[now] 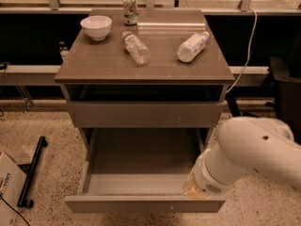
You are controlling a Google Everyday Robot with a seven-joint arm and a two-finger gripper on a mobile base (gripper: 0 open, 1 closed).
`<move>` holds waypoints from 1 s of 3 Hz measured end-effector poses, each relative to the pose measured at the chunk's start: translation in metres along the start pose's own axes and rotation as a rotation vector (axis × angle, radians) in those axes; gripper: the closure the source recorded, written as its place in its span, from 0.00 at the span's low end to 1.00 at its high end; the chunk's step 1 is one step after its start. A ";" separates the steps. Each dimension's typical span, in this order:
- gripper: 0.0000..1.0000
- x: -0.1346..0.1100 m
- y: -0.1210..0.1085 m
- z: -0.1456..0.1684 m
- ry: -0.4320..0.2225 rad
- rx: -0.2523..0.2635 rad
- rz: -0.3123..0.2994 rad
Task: Close middle drawer
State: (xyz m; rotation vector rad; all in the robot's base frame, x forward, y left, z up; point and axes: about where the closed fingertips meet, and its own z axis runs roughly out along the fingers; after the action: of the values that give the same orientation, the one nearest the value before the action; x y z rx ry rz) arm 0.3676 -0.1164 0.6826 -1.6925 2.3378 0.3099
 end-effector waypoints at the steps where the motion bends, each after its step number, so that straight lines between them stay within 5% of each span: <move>1: 1.00 0.015 0.006 0.038 -0.031 -0.031 0.025; 2: 1.00 0.035 0.007 0.075 -0.067 -0.116 0.094; 3: 1.00 0.039 0.011 0.089 -0.071 -0.144 0.102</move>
Offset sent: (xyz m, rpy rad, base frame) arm -0.0164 -0.0161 -0.1426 0.2035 0.2563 -0.1158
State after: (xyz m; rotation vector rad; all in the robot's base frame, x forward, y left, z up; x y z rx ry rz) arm 0.3513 -0.1213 0.5865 -1.5977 2.4055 0.5600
